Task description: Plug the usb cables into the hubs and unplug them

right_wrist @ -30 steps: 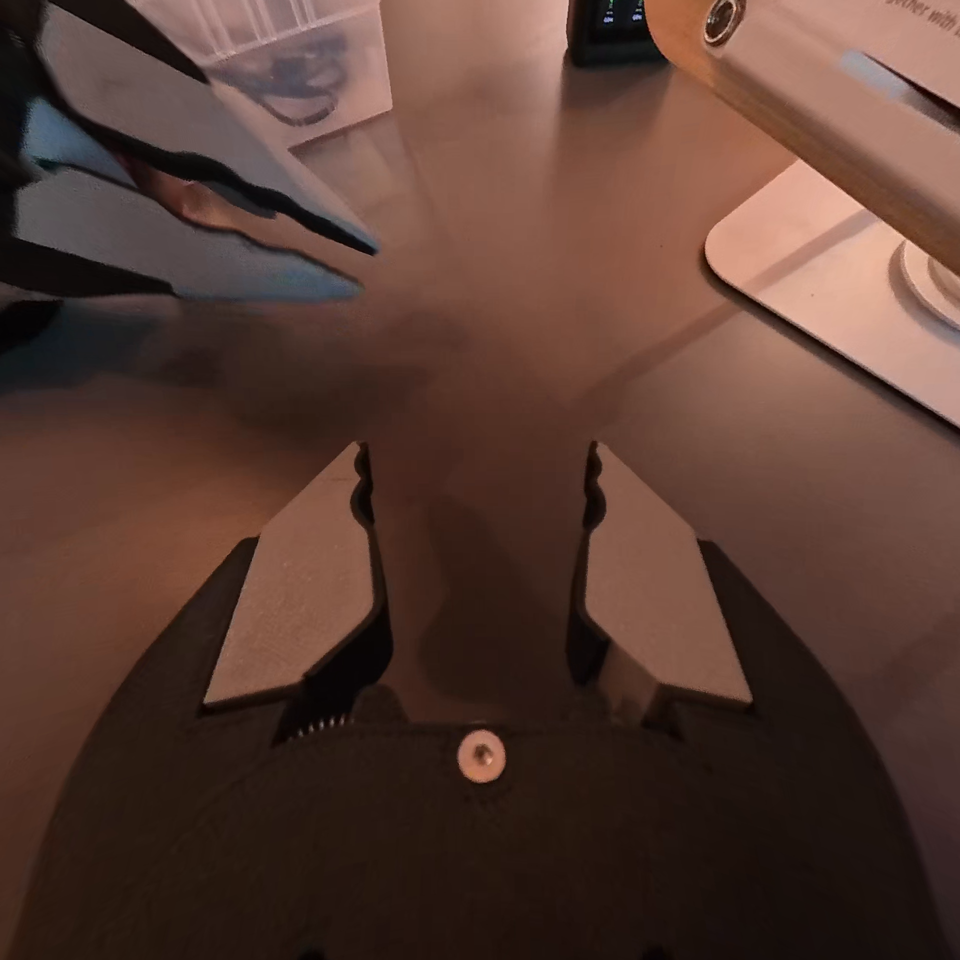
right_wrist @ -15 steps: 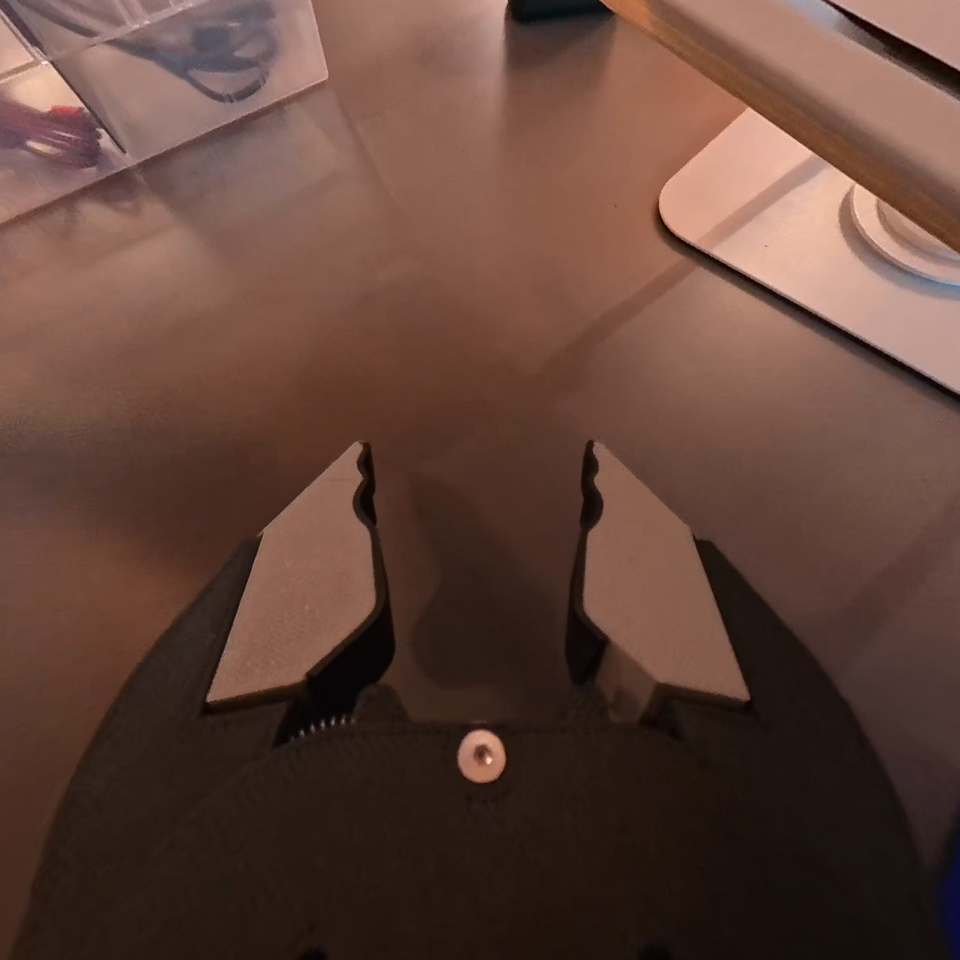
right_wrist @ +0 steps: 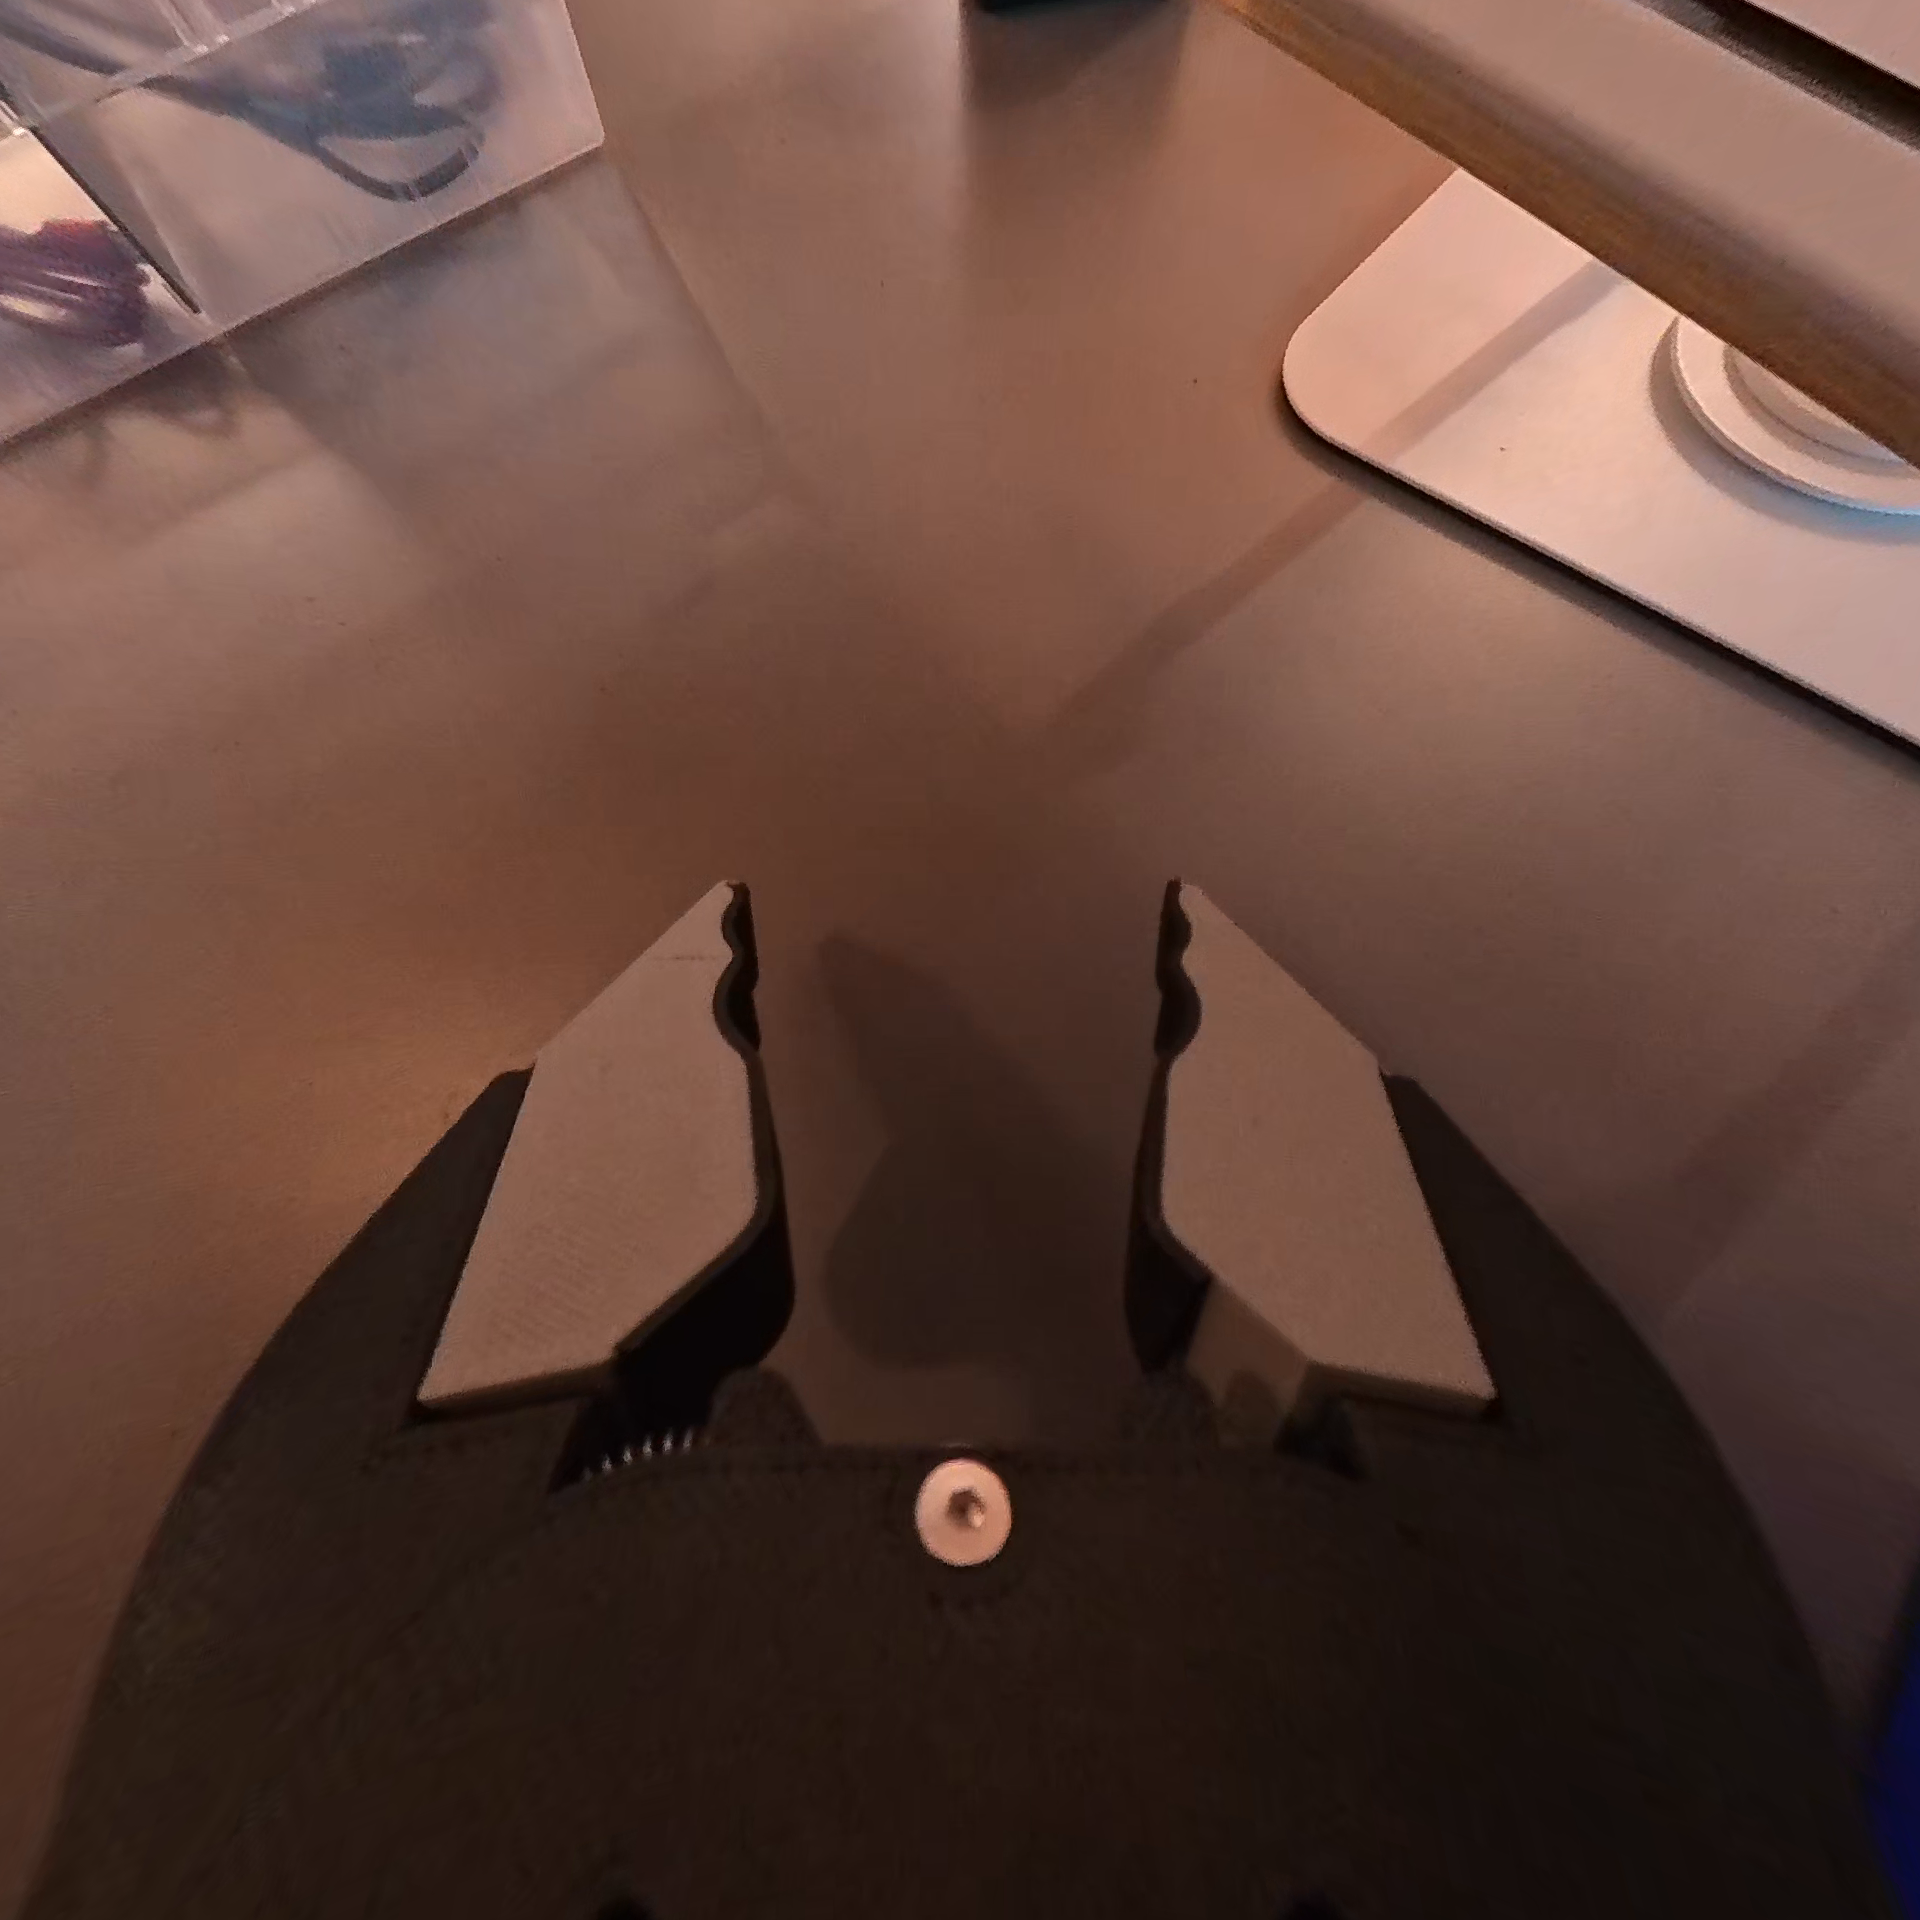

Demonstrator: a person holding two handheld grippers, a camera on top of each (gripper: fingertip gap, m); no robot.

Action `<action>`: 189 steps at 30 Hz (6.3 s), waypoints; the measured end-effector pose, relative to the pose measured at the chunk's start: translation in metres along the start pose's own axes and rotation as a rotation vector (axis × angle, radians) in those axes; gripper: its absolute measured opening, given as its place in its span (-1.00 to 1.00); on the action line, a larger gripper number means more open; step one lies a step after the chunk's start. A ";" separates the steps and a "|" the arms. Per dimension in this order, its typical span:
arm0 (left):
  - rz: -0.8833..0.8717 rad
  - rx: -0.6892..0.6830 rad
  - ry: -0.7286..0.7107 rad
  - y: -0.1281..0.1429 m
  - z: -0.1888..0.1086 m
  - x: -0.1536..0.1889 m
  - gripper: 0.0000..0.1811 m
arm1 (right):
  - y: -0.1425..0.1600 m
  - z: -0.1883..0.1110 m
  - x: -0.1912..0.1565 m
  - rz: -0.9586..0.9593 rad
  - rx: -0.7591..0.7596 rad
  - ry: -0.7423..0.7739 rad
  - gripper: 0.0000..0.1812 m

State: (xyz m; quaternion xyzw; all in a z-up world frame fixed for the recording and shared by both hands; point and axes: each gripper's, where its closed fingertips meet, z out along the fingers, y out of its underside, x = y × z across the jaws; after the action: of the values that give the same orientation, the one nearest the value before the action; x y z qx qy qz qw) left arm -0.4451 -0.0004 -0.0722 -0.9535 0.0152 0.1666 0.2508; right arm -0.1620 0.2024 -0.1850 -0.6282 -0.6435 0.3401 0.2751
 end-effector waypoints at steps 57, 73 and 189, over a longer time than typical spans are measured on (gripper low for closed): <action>0.758 -0.194 -0.591 -0.029 -0.082 -0.095 -0.65 | 0.006 0.005 -0.007 -0.023 -0.051 -0.042 -0.32; 0.864 0.187 -0.393 -0.114 -0.103 0.172 -0.65 | -0.005 -0.025 0.032 -0.004 0.064 0.122 -0.43; 0.328 0.510 0.362 -0.176 0.055 0.358 -0.24 | 0.002 -0.052 0.088 0.193 0.109 0.443 0.07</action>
State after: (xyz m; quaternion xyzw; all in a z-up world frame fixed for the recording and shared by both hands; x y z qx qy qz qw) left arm -0.1046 0.1994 -0.1507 -0.8590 0.2536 0.0238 0.4440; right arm -0.1253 0.2947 -0.1614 -0.7301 -0.4853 0.2530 0.4092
